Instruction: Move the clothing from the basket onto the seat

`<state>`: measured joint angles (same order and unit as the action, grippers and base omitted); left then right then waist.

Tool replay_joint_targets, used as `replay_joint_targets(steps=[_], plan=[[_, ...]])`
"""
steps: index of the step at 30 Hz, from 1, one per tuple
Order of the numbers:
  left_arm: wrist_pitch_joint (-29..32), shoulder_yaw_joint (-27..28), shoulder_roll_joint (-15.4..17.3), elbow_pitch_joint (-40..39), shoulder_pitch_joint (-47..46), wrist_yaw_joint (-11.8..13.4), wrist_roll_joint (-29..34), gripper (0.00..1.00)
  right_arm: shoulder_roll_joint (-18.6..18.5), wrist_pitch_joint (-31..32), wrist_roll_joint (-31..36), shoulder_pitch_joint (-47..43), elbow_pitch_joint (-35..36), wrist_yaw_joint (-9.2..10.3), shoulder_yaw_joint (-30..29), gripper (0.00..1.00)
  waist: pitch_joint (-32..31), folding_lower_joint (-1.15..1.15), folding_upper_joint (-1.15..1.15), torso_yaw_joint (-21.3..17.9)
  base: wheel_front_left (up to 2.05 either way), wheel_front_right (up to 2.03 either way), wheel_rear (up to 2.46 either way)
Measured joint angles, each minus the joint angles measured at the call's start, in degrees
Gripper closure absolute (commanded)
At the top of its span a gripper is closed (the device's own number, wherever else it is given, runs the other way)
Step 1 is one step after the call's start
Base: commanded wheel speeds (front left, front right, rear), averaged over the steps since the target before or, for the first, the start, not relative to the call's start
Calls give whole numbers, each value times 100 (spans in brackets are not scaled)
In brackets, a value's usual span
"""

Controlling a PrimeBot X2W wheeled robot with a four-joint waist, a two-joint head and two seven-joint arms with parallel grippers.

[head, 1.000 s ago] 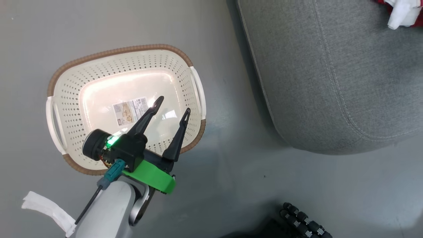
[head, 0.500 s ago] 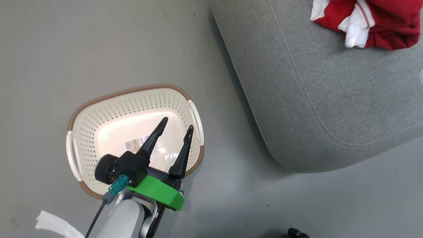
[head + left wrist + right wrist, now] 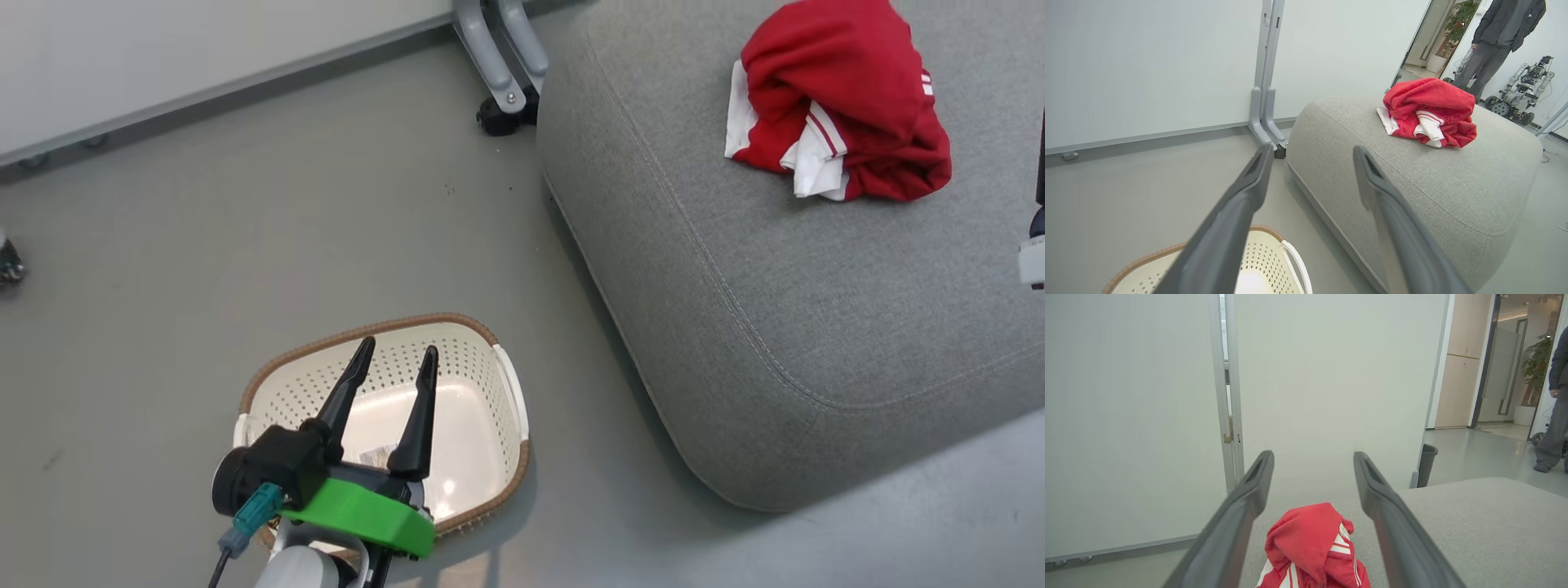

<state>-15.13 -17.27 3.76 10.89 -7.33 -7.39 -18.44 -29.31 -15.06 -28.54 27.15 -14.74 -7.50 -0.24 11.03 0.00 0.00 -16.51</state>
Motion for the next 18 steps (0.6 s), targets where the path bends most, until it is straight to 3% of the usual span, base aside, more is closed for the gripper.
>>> replay_joint_targets(steps=[9, 18], plan=[[0, 370, -75, -119, 388, 0, 19, 0, 487, 0, 538, -1116, 1382, 0, 189, 0, -604, 0, 0, 538, 0, 0, 0], [0, 606, -90, -145, 680, 0, -7, 0, 1422, 0, 860, -2146, 1549, 0, 166, 0, -983, 0, 0, 1344, 0, 0, 0]])
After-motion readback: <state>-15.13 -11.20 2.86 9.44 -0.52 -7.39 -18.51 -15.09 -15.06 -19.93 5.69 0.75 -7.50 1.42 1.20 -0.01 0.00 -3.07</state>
